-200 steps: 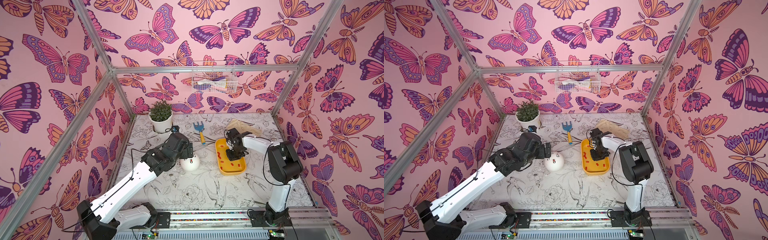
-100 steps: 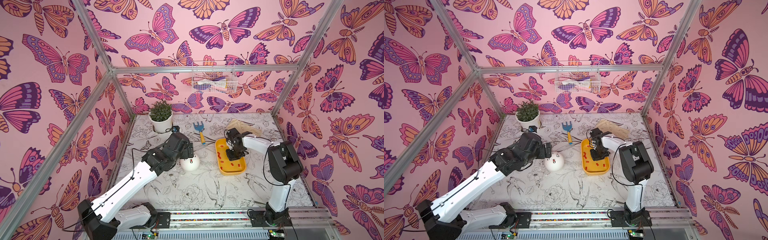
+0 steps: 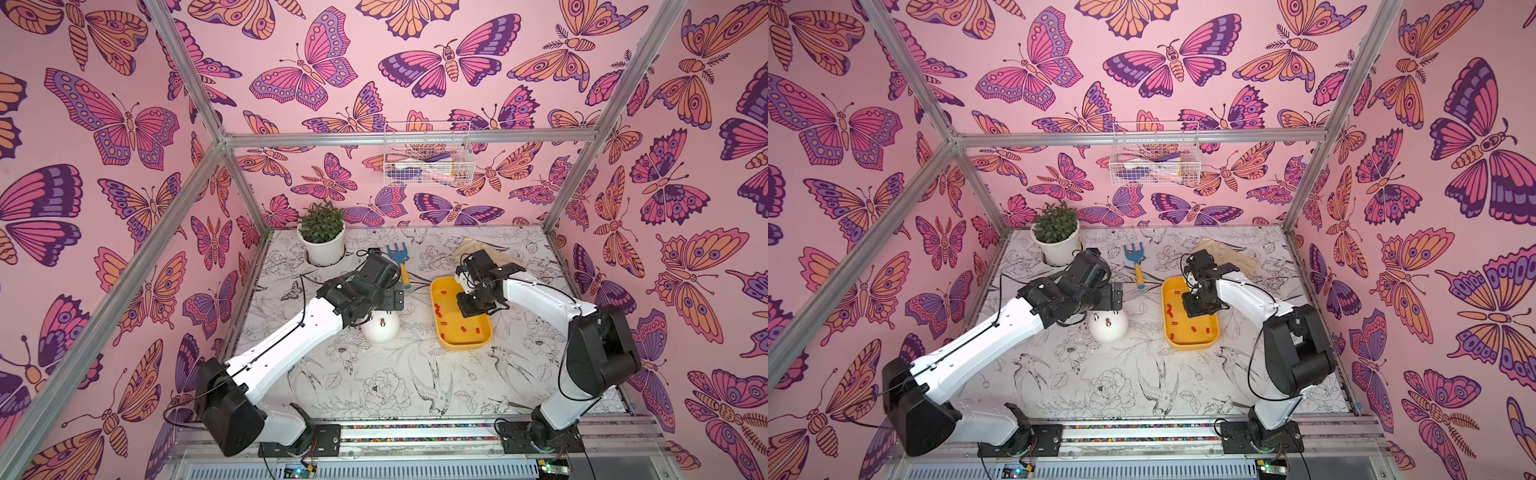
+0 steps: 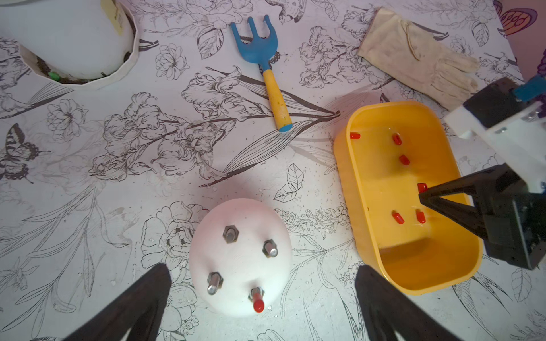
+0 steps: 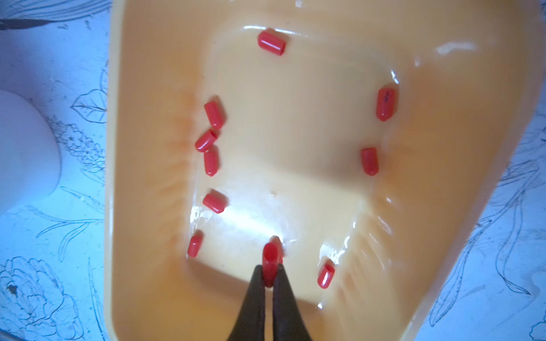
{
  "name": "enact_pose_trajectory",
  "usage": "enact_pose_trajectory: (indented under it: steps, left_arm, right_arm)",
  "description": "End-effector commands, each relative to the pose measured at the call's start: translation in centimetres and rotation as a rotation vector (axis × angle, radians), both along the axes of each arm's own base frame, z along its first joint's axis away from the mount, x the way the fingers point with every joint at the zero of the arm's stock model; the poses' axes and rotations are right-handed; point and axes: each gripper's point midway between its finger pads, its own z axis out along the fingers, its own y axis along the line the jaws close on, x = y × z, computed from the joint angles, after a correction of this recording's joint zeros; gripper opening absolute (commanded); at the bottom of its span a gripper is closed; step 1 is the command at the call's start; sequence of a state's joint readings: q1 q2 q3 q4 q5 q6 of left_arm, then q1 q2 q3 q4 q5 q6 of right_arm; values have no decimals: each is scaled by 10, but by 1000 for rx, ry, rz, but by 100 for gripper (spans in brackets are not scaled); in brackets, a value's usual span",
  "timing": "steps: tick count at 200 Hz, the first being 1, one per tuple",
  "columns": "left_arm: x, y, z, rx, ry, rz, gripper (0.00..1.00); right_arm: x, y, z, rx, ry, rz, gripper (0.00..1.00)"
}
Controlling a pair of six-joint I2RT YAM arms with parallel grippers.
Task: Cover the protruding screws with screw protection sleeves
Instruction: Pick up the screw protection sleeve from the storage box.
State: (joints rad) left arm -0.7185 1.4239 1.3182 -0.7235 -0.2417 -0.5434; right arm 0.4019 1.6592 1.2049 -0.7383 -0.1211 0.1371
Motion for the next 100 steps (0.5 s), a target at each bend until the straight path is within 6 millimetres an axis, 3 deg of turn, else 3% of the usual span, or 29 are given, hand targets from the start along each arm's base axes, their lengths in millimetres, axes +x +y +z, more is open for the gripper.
enact_pose_trajectory:
  steps: [1,100]
  left_arm:
    - [9,-16,8,-37,1,-41,100]
    - [30,-89,-11,-155,105,-215,100]
  right_arm:
    - [-14,5,16,49,0,47,9]
    - [-31,18,85,204,-98,111,10]
